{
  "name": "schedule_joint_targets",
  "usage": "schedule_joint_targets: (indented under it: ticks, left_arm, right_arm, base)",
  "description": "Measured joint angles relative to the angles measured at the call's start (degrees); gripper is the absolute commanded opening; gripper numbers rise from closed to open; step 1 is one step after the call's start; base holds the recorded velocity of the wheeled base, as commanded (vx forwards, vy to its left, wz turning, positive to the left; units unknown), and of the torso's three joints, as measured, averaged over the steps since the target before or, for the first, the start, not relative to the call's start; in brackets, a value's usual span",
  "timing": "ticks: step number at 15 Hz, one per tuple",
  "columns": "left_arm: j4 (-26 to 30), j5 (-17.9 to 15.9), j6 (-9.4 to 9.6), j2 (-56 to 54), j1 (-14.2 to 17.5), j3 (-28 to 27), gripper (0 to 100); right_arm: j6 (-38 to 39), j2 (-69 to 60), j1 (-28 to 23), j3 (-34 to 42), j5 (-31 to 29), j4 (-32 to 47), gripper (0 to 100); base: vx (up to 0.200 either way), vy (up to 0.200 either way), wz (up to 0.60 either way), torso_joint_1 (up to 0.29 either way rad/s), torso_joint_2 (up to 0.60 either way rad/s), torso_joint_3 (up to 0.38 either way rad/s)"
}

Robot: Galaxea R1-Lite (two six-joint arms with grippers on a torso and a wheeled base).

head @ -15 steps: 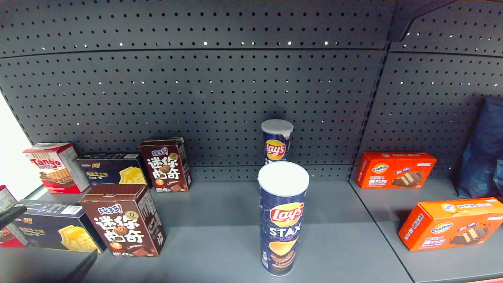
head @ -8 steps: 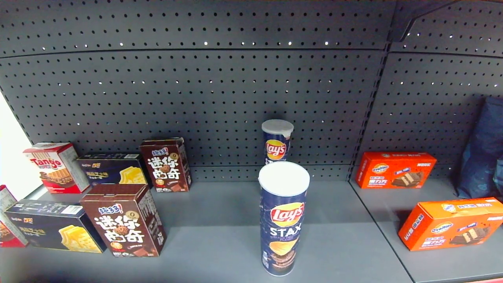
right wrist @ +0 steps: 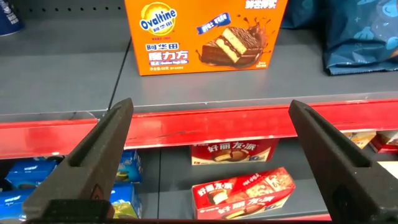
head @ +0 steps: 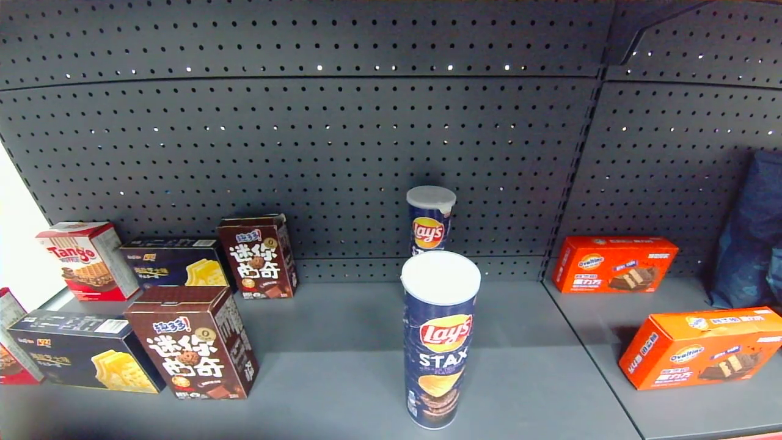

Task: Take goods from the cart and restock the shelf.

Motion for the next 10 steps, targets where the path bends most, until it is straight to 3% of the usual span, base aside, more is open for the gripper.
schedule_joint_targets:
  ticks: [1,2,3,5,6,9,10]
  left_arm:
    - [-1.0,0.2,-2.30,-2.2,-0.4,0.3,100]
    - [-1.1,-0.1,-3.15,-3.3,-0.5,0.4,100]
    - [-1.0,-0.2,-3.29,-4.2,-0.6,0.5,100]
    - [-1.0,-5.0,-3.45,-5.3,-0.6,0.6,100]
    - [-1.0,-5.9,-3.71,-5.5,-0.7,0.6,100]
    - [-1.0,-5.1,-4.71,-5.9,-0.7,0.6,100]
    - [-1.0,-2.2,-4.83,-5.9,-0.7,0.6,100]
  right_arm:
    - [0.0,0.0,0.0,0.0,0.0,0.0,100]
    - [0.0,0.0,0.0,0.0,0.0,0.0,100]
    - [0.0,0.0,0.0,0.0,0.0,0.0,100]
    - [0.0,0.0,0.0,0.0,0.0,0.0,100]
    - [0.0,0.0,0.0,0.0,0.0,0.0,100]
    - [0.0,0.1,0.0,0.0,0.0,0.0,100]
    - [0.0,0.1,0.0,0.0,0.0,0.0,100]
  base:
    - [0.000,0.000,0.00,0.000,0.00,0.000]
    - [0.000,0.000,0.00,0.000,0.00,0.000]
    - [0.000,0.000,0.00,0.000,0.00,0.000]
    - [0.000,0.000,0.00,0.000,0.00,0.000]
    - [0.000,0.000,0.00,0.000,0.00,0.000]
    - [0.000,0.000,0.00,0.000,0.00,0.000]
    - [0.000,0.000,0.00,0.000,0.00,0.000]
